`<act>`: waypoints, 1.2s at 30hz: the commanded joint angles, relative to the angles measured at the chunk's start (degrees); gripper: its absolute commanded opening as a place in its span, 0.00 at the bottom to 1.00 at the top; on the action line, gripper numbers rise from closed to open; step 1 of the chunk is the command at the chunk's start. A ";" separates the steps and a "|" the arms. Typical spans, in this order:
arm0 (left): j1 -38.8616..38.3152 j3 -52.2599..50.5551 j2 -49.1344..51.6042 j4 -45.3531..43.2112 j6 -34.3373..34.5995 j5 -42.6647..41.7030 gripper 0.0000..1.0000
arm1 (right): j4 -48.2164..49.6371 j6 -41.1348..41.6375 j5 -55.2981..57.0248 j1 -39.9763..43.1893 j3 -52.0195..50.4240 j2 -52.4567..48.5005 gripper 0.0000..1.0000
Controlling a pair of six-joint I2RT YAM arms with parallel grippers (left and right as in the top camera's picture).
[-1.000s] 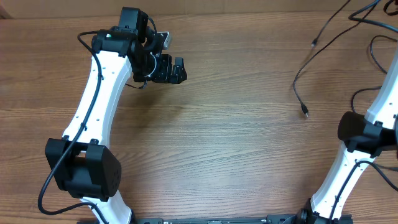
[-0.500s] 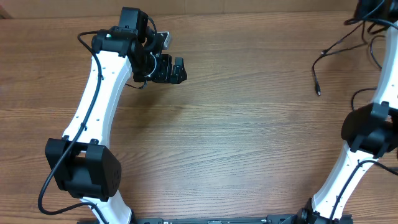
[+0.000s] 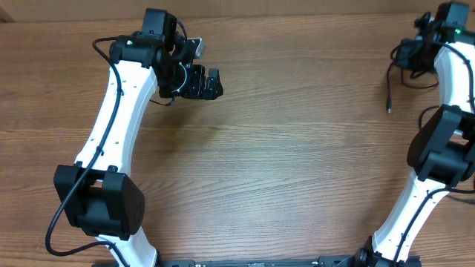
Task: Untangle cables
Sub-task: 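Carry the cable right with the right gripper to the right-edge pile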
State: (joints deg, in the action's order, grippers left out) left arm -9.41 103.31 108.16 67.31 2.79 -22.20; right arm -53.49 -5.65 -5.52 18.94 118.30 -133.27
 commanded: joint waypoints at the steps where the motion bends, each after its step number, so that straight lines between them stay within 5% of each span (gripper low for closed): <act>1: -0.15 0.79 0.44 -0.04 -0.02 0.20 1.00 | 0.48 -0.11 0.31 -0.07 -2.58 -0.17 0.25; 2: -0.15 0.79 0.44 -0.04 -0.02 0.20 1.00 | 0.13 -0.09 0.31 -0.07 -2.89 -0.17 0.36; 4: -0.15 0.79 0.44 -0.04 -0.02 0.20 1.00 | -0.85 -0.09 0.28 -0.07 -2.97 -0.17 1.00; 21: -0.15 0.79 0.44 -0.04 -0.02 0.20 1.00 | -7.34 -0.07 -4.76 -0.11 1.31 0.72 1.00; 26: -0.15 0.79 0.44 -0.04 -0.02 0.20 1.00 | -11.93 2.71 4.50 -0.11 6.91 4.81 1.00; 36: -0.15 0.79 0.44 -0.04 -0.02 0.20 1.00 | -14.75 7.63 4.92 -0.66 9.99 20.06 1.00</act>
State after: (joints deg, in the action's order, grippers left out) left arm -9.41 103.31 108.16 67.31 2.79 -22.20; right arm -67.81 -0.80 -1.52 18.81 125.78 -120.90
